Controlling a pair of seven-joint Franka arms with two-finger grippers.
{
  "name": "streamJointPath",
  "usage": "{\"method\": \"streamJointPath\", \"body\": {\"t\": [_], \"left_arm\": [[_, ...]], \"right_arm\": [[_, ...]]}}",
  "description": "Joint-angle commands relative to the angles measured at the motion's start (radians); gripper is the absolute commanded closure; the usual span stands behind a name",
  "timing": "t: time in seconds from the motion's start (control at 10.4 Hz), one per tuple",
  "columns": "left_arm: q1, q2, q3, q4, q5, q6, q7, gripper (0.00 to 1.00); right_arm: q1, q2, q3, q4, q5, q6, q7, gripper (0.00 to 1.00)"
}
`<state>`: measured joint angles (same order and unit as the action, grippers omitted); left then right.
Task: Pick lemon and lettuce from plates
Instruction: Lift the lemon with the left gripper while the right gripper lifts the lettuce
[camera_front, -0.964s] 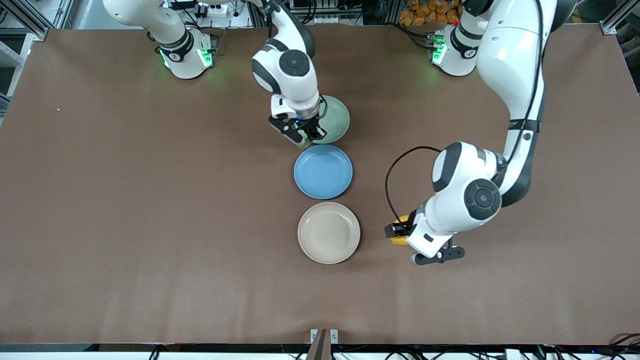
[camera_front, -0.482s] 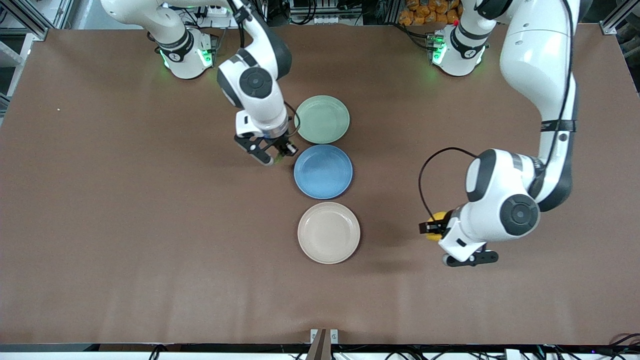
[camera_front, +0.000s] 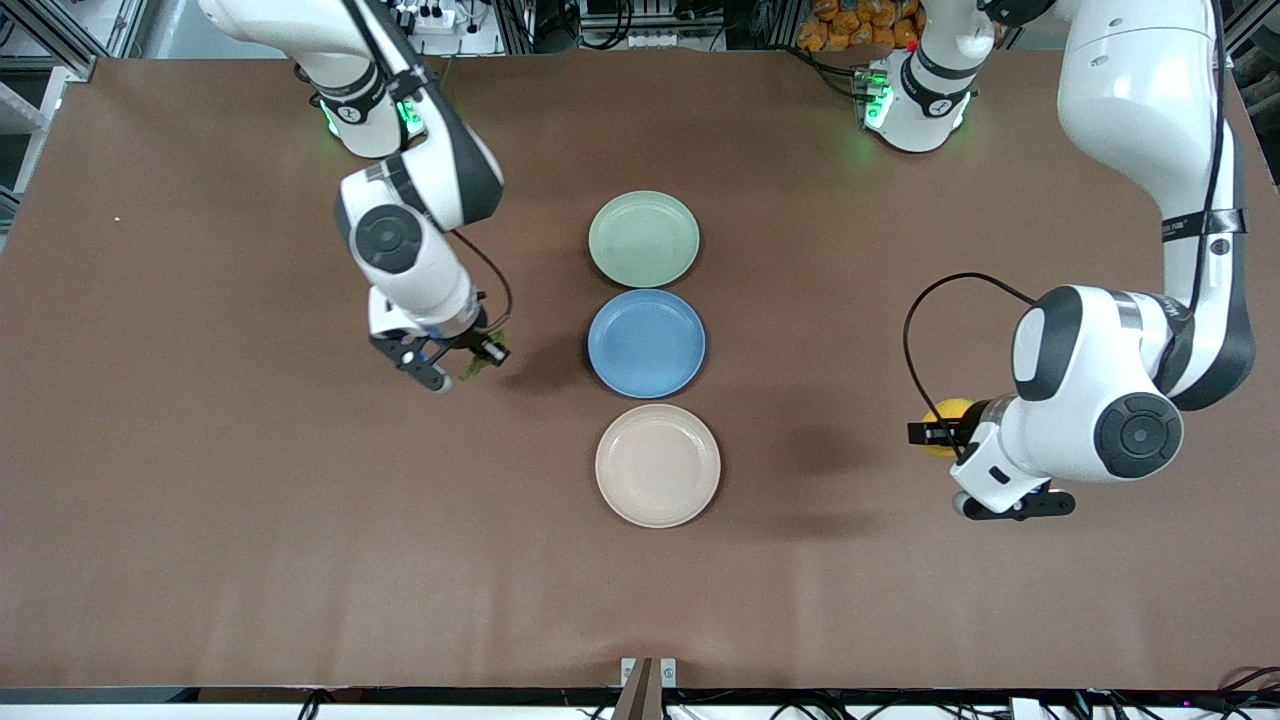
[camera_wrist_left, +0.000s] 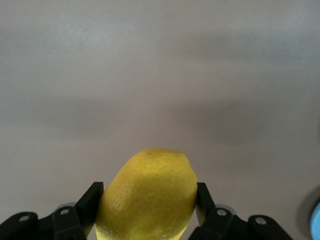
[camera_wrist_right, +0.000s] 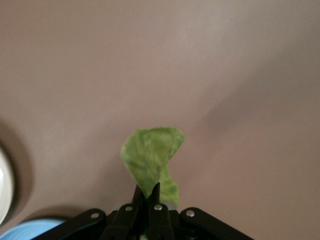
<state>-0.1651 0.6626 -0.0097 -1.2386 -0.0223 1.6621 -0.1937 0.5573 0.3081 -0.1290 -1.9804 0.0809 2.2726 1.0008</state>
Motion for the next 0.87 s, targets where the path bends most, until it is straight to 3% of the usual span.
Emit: {"method": "streamJointPath", "body": {"t": [0.0, 0.48, 0.77], "left_arm": [[0.036, -0.04, -0.006, -0.033, 0.024, -0.031, 0.059, 0.88], [0.076, -0.012, -0.006, -0.064, 0.03, -0.024, 0.112, 0.88], [0.087, -0.038, -0.006, -0.184, 0.053, 0.095, 0.128, 0.87]], "right_arm": [[-0.137, -0.009, 0.015, -0.001, -0.001, -0.022, -0.195, 1.0], [-0.358, 0.003, 0.015, 0.002, -0.003, -0.06, -0.594, 1.0], [-0.442, 0.008, 0.015, 0.009, -0.081, -0.055, -0.688, 1.0]]}}
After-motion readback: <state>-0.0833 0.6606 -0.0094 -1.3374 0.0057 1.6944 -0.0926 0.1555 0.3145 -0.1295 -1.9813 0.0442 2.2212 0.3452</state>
